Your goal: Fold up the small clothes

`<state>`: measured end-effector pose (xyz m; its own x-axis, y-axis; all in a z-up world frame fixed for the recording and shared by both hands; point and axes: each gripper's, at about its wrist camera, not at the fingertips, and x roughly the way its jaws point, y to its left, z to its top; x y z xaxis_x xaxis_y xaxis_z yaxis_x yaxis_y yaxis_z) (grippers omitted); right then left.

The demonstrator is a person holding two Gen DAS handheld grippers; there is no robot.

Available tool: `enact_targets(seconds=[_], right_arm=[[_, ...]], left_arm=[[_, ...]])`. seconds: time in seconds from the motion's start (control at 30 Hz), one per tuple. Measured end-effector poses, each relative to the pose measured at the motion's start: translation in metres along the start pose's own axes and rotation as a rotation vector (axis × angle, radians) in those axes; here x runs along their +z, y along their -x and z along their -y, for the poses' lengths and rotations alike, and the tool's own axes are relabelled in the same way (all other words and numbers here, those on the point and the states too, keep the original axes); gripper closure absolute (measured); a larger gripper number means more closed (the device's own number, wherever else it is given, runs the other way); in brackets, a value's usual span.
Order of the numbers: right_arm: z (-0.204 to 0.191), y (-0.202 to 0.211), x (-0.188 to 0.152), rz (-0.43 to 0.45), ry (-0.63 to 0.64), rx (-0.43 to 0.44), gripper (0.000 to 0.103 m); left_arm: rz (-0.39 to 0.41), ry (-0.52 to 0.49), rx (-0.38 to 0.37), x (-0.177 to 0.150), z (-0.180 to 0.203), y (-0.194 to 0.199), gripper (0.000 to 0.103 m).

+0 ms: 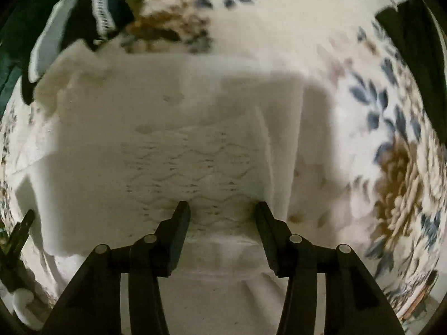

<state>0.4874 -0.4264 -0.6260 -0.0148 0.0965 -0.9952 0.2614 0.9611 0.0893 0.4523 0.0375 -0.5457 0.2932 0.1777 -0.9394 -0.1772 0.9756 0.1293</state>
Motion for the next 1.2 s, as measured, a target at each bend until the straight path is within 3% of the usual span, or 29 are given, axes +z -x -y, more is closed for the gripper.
enact_targets(seconds=[0.2,0.37,0.53,0.73,0.87,0.97,1.0,1.03,1.07,1.1,1.13,1.2], right_arm=[[0.033,0.062,-0.017,0.002,0.038,0.075,0.052],[0.089,0.105,-0.042,-0.069,0.094,0.081,0.052],[0.149,0.121,-0.046,-0.124,0.129,0.100,0.051],[0.191,0.103,-0.013,-0.162,0.187,0.144,0.051],[0.192,0.082,0.012,-0.178,0.220,0.174,0.048],[0.185,0.060,0.034,-0.201,0.226,0.247,0.042],[0.180,0.050,0.044,-0.215,0.221,0.282,0.042],[0.177,0.045,0.050,-0.220,0.218,0.299,0.042],[0.171,0.037,0.058,-0.226,0.217,0.321,0.042],[0.163,0.029,0.068,-0.227,0.226,0.340,0.042],[0.155,0.023,0.075,-0.224,0.236,0.350,0.042],[0.135,0.009,0.095,-0.228,0.260,0.392,0.042]], left_arm=[[0.088,-0.001,-0.029,-0.021,0.005,0.069,0.003],[0.075,-0.041,-0.122,-0.064,0.040,0.128,0.003],[-0.054,-0.041,-0.145,-0.147,0.116,0.166,0.003],[-0.273,0.026,-0.158,-0.250,0.208,0.163,0.003],[-0.321,0.069,-0.166,-0.294,0.255,0.155,0.004],[-0.320,0.083,-0.152,-0.313,0.283,0.142,0.005],[-0.318,0.076,-0.144,-0.317,0.289,0.138,0.014],[-0.313,0.050,-0.112,-0.320,0.298,0.132,0.033],[-0.298,0.002,-0.070,-0.323,0.308,0.126,0.046],[-0.288,-0.030,-0.062,-0.323,0.315,0.121,0.067],[-0.278,-0.040,-0.059,-0.323,0.317,0.120,0.081],[-0.228,-0.034,-0.064,-0.317,0.316,0.124,0.093]])
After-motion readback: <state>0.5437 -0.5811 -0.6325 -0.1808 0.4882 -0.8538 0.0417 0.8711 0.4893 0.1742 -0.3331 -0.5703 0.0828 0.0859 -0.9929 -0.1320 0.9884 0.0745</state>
